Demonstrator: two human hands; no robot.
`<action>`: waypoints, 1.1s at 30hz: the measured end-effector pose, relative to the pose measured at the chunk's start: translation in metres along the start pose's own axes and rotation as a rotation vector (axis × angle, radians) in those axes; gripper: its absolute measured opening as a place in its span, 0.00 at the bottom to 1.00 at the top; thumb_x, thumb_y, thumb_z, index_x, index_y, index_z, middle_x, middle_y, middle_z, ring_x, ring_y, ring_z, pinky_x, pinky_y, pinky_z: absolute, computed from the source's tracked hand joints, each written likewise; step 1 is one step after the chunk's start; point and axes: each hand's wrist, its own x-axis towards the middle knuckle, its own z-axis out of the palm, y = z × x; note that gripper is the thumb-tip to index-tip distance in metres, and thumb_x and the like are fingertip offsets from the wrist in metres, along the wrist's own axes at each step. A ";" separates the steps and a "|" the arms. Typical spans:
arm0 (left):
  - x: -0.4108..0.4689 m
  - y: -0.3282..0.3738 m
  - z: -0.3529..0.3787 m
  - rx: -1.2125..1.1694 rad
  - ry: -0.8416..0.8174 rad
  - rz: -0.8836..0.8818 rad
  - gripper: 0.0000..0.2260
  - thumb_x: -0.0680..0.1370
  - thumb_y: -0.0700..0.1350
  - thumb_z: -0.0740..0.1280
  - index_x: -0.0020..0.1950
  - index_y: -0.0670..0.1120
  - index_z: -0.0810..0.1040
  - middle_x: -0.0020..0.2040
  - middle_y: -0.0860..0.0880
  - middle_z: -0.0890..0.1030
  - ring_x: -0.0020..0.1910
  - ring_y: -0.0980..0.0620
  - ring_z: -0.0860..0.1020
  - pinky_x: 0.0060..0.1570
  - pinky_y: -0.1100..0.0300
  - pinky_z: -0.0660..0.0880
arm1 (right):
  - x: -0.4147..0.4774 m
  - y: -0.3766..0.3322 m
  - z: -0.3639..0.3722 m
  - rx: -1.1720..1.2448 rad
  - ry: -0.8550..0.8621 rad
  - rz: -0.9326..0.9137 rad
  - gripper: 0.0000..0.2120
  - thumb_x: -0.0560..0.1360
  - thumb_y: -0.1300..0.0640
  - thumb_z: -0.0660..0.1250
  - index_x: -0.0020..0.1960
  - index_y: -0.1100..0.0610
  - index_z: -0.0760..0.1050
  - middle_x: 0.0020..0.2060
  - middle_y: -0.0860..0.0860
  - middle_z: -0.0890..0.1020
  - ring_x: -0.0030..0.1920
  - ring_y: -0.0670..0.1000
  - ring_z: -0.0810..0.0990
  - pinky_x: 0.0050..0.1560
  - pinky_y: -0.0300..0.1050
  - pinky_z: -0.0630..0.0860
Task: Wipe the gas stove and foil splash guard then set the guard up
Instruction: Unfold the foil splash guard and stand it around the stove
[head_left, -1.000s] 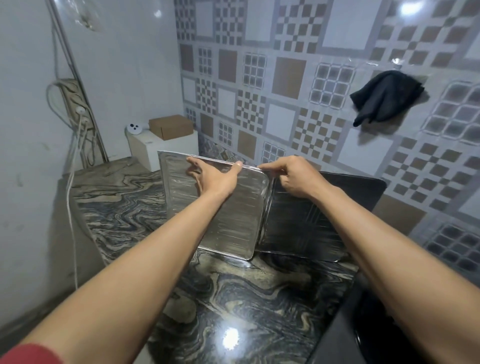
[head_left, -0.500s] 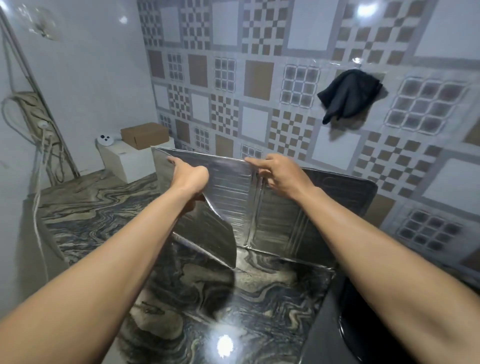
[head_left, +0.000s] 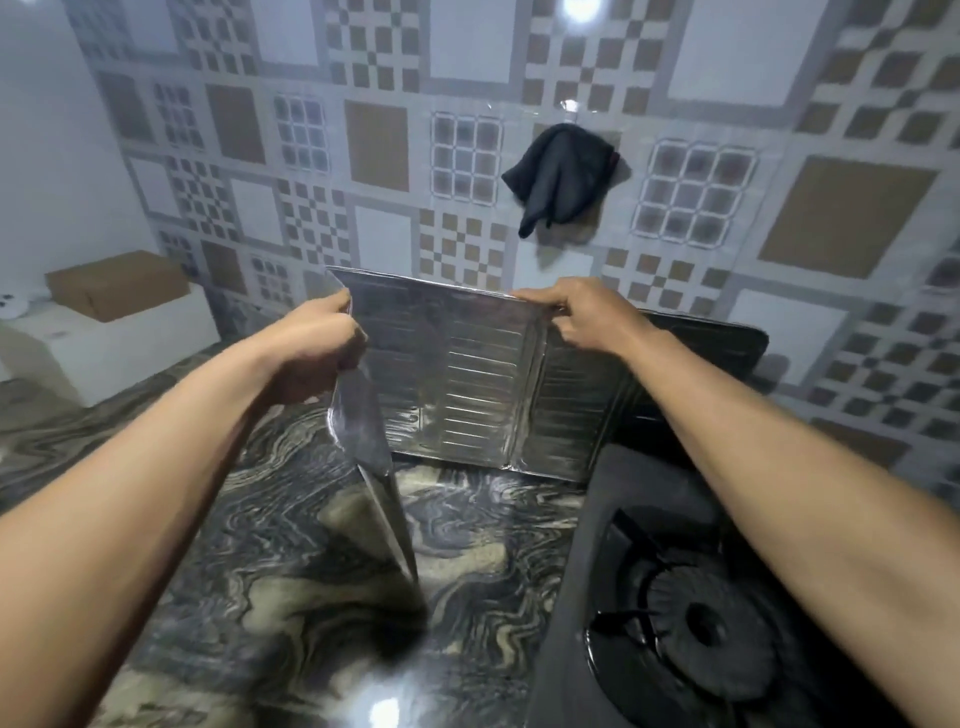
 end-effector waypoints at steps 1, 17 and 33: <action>0.007 0.000 0.002 0.016 -0.032 0.011 0.32 0.62 0.31 0.60 0.64 0.51 0.76 0.49 0.46 0.76 0.33 0.49 0.68 0.31 0.62 0.59 | -0.002 0.008 -0.001 -0.025 -0.014 0.015 0.30 0.75 0.67 0.64 0.70 0.40 0.71 0.62 0.53 0.81 0.62 0.56 0.77 0.62 0.49 0.73; 0.048 0.027 0.083 0.191 -0.207 0.054 0.36 0.73 0.25 0.52 0.74 0.55 0.69 0.34 0.45 0.68 0.25 0.54 0.63 0.23 0.64 0.59 | -0.033 0.095 0.012 -0.126 0.026 0.013 0.34 0.78 0.61 0.67 0.75 0.36 0.59 0.63 0.53 0.77 0.62 0.57 0.76 0.59 0.53 0.75; 0.028 0.066 0.188 0.371 -0.542 0.039 0.37 0.68 0.27 0.54 0.66 0.59 0.76 0.31 0.46 0.81 0.26 0.52 0.71 0.30 0.64 0.65 | -0.153 0.185 -0.061 -0.212 -0.062 0.289 0.32 0.79 0.64 0.63 0.77 0.41 0.60 0.51 0.51 0.73 0.50 0.51 0.75 0.48 0.41 0.67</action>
